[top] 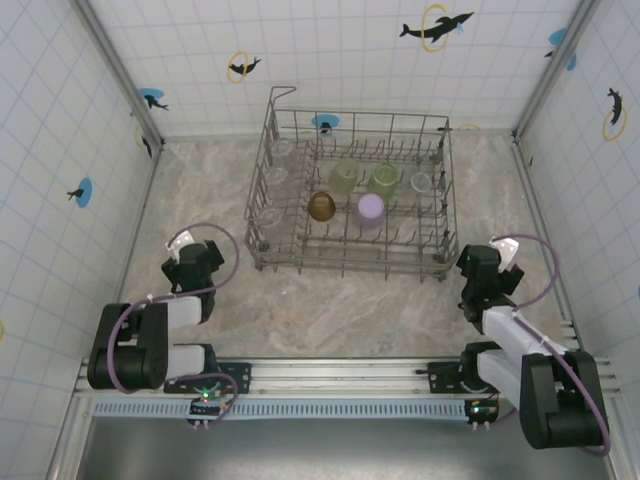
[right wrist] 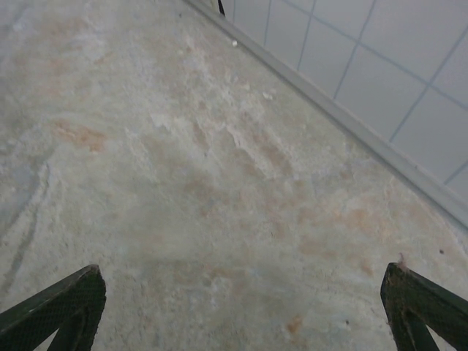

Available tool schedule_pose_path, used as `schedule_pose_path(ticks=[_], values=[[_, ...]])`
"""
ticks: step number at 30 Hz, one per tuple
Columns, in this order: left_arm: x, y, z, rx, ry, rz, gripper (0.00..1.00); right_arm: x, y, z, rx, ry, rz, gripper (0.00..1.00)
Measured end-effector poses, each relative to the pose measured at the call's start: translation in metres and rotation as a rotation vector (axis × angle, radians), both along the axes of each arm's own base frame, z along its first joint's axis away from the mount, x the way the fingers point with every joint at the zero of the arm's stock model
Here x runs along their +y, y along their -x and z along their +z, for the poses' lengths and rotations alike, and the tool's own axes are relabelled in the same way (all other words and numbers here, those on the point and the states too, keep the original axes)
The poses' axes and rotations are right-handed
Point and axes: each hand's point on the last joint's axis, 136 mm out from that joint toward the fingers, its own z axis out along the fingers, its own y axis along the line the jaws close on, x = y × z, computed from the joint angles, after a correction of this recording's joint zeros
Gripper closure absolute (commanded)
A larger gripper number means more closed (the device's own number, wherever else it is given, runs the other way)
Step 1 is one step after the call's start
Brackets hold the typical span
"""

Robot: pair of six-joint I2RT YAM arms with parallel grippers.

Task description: Load the cups into the dish rack

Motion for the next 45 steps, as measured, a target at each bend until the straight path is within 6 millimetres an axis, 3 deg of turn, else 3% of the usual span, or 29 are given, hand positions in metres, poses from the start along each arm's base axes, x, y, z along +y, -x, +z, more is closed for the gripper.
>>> schedule_pose_path(ticks=[4, 8, 11, 16, 19, 25, 31, 45], values=[[-0.004, 0.01, -0.012, 0.007, -0.019, -0.044, 0.02, -0.002, -0.005, 0.004, -0.043, 0.027, 0.004, 0.0], [-0.011, 0.016, -0.013, -0.018, -0.031, -0.098, 0.02, -0.003, 0.005, -0.013, -0.044, 0.052, 0.021, 0.0], [-0.017, 0.009, -0.009, -0.041, -0.032, -0.147, 0.02, -0.001, 0.009, -0.02, -0.054, 0.062, 0.046, 0.0], [-0.033, 0.002, -0.012, -0.065, -0.017, -0.252, 0.02, 0.007, -0.007, 0.001, -0.166, 0.063, 0.094, 0.0], [-0.034, 0.007, -0.018, -0.059, 0.001, -0.273, 0.02, 0.009, -0.012, 0.006, -0.198, 0.064, 0.112, 0.0], [-0.039, 0.002, -0.008, -0.107, 0.008, -0.309, 0.02, 0.018, -0.024, 0.008, -0.249, 0.036, 0.162, 0.0], [-0.04, 0.001, -0.003, -0.128, 0.007, -0.315, 0.02, 0.029, -0.031, 0.0, -0.235, 0.05, 0.24, 0.0], [-0.041, -0.001, -0.001, -0.141, 0.007, -0.318, 0.02, 0.037, -0.033, -0.011, -0.208, 0.008, 0.292, 0.0]])
